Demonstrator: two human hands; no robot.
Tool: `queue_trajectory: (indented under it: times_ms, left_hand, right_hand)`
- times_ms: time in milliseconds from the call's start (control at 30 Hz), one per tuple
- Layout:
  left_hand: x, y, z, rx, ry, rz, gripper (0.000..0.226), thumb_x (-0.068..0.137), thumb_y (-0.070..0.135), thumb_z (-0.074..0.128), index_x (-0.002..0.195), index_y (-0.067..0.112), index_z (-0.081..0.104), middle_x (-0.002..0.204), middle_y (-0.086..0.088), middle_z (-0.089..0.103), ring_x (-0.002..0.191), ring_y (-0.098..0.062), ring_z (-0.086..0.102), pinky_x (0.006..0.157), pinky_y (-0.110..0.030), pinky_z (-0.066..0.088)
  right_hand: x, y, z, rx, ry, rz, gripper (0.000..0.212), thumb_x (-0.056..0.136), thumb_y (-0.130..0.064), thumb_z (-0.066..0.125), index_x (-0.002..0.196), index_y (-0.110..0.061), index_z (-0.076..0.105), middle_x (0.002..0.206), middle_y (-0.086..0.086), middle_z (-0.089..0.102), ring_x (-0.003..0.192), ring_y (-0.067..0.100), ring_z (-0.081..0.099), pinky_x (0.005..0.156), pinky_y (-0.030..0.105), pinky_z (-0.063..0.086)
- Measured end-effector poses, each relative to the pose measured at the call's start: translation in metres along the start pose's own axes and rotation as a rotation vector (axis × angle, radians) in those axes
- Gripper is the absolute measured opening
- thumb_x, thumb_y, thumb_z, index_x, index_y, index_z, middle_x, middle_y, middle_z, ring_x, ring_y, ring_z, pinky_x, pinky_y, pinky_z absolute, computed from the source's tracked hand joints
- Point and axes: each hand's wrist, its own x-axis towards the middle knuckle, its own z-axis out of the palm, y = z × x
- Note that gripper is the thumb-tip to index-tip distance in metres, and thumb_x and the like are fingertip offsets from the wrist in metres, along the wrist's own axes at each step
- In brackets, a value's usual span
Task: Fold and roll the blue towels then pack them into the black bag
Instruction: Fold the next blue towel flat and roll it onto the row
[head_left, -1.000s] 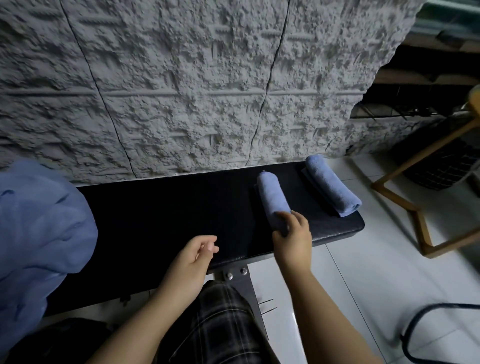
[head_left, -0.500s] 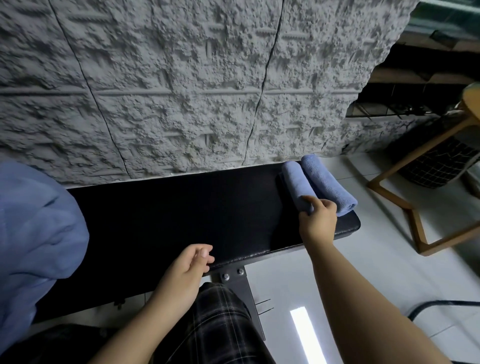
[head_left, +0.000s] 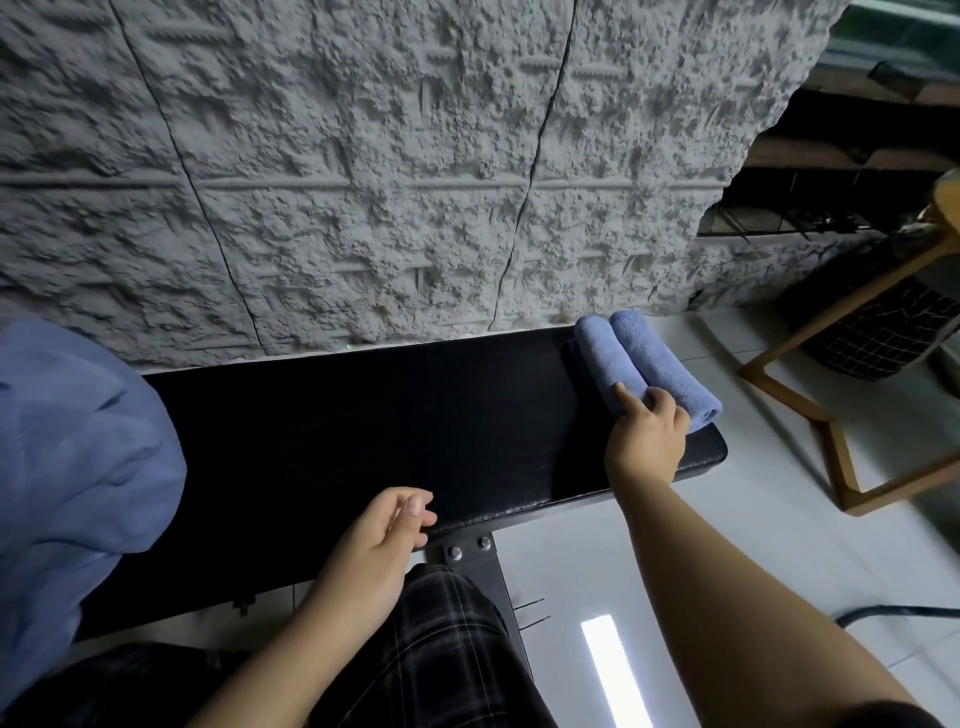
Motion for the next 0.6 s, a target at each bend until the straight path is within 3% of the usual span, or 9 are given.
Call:
queue_trajectory:
  times_ms: [100, 467, 600]
  left_hand:
    - [-0.004, 0.001, 0.0, -0.015, -0.003, 0.002, 0.034, 0.085, 0.051, 0.033, 0.103, 0.033, 0.055, 0.102, 0.008, 0.063, 0.092, 0.001, 0.06, 0.079, -0.019, 0.045]
    - [-0.01, 0.009, -0.012, 0.021, 0.03, 0.016, 0.023, 0.096, 0.039, 0.034, 0.103, 0.033, 0.054, 0.102, 0.011, 0.063, 0.092, -0.001, 0.06, 0.081, -0.021, 0.046]
    - [-0.015, 0.014, -0.018, 0.039, 0.046, 0.052, 0.02, 0.096, 0.04, 0.034, 0.101, 0.035, 0.053, 0.102, 0.012, 0.062, 0.093, 0.0, 0.06, 0.083, -0.023, 0.046]
  right_hand:
    - [0.0, 0.002, -0.003, -0.125, 0.04, -0.149, 0.044, 0.089, -0.006, 0.05, 0.129, -0.023, 0.058, 0.137, 0.012, 0.044, 0.124, 0.032, 0.031, 0.102, 0.033, 0.027]
    - [-0.006, -0.007, -0.009, -0.182, 0.018, -0.203, 0.052, 0.08, -0.007, 0.06, 0.131, -0.019, 0.056, 0.144, 0.023, 0.037, 0.129, 0.042, 0.031, 0.108, 0.045, 0.022]
    - [-0.029, -0.033, -0.018, -0.058, 0.091, -0.32, 0.052, 0.077, -0.003, 0.065, 0.128, -0.013, 0.059, 0.139, 0.025, 0.044, 0.126, 0.046, 0.037, 0.104, 0.052, 0.029]
